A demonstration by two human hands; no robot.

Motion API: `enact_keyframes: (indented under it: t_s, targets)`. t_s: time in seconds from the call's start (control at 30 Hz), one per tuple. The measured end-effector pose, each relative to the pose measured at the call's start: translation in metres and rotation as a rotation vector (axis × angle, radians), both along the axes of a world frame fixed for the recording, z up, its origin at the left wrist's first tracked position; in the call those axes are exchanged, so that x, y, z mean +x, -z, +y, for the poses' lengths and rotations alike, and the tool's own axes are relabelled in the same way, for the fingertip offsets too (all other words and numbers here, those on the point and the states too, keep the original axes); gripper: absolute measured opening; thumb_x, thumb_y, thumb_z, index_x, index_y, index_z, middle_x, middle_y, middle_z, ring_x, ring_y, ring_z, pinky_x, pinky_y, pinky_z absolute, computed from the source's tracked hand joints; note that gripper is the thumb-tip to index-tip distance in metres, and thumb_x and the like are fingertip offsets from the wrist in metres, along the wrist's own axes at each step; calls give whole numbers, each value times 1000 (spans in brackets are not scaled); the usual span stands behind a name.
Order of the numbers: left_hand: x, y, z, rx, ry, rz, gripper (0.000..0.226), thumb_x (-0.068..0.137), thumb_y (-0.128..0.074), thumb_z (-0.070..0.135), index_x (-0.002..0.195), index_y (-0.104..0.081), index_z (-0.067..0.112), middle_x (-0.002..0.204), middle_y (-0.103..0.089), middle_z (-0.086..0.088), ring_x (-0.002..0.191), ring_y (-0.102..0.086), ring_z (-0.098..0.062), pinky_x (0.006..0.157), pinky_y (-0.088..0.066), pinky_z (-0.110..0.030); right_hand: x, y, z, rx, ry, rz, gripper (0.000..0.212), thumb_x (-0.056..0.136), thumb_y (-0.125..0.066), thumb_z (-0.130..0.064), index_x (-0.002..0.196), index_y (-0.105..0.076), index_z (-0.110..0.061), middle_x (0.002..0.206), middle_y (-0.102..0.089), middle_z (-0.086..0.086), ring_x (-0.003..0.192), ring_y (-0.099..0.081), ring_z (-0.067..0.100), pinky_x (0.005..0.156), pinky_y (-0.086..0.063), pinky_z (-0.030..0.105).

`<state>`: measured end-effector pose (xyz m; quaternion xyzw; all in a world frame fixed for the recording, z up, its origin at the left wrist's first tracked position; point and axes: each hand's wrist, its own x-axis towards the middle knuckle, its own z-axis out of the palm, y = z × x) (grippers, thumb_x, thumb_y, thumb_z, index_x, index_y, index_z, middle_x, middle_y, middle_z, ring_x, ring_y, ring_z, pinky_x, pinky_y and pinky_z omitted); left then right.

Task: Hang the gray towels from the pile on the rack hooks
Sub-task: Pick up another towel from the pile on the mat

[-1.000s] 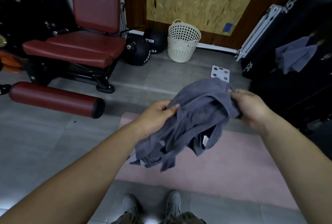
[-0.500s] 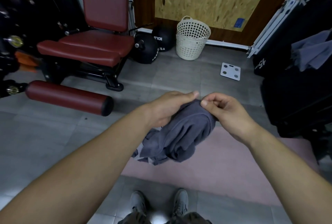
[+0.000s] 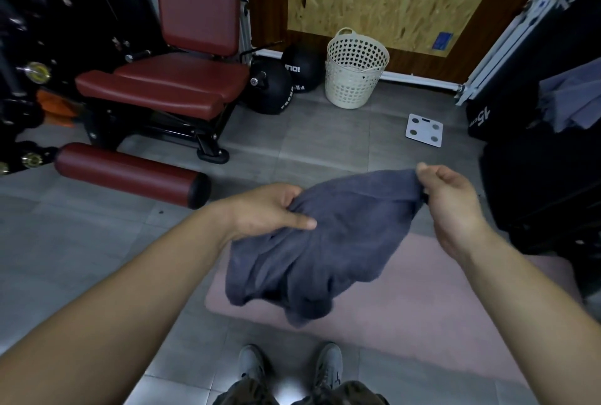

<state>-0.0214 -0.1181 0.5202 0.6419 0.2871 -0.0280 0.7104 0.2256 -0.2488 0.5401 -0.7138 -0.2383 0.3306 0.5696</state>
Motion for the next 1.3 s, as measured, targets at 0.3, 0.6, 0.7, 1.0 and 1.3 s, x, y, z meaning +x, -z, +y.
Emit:
enact_keyframes:
  t_s: [0.3,0.6,0.7,1.0,1.3]
  targets:
    - [33,-25,1,-103,-4,-155,33,92,-64,-1,124,-56,-5,114,-67,-20,104,-65,-27,92,-57,-32,-37,11,12,72,-521,127,44,64,-85,-60,75,-67,-21,71,-50,10,67,-44,20,65,-40,33]
    - [5,-8,22,183,78,125,33,87,-74,3,119,-68,10,109,-76,-4,105,-72,-17,98,-55,-36,-17,6,10,67,-346,10,23,82,-73,-32,73,-57,-18,68,-45,10,58,-37,13,52,-29,27]
    - [0,-2,25,270,42,146,22,90,-72,8,111,-73,12,105,-77,0,101,-72,-13,94,-57,-31,-10,7,10,35,-282,-41,22,89,-72,-21,73,-57,-16,68,-47,9,57,-38,12,51,-32,22]
    - [2,9,35,325,-451,-76,17,98,-60,10,104,-76,12,96,-76,0,93,-68,-10,87,-55,-23,10,7,1,-301,-618,-447,40,75,-87,-28,65,-57,-4,55,-43,-5,52,-36,8,50,-31,22]
    - [6,11,44,509,-1028,-154,19,98,-62,21,82,-73,20,78,-69,6,74,-61,-3,73,-52,-22,50,18,-16,-413,-623,-257,49,93,-67,-38,66,-51,0,60,-43,5,58,-38,17,55,-32,27]
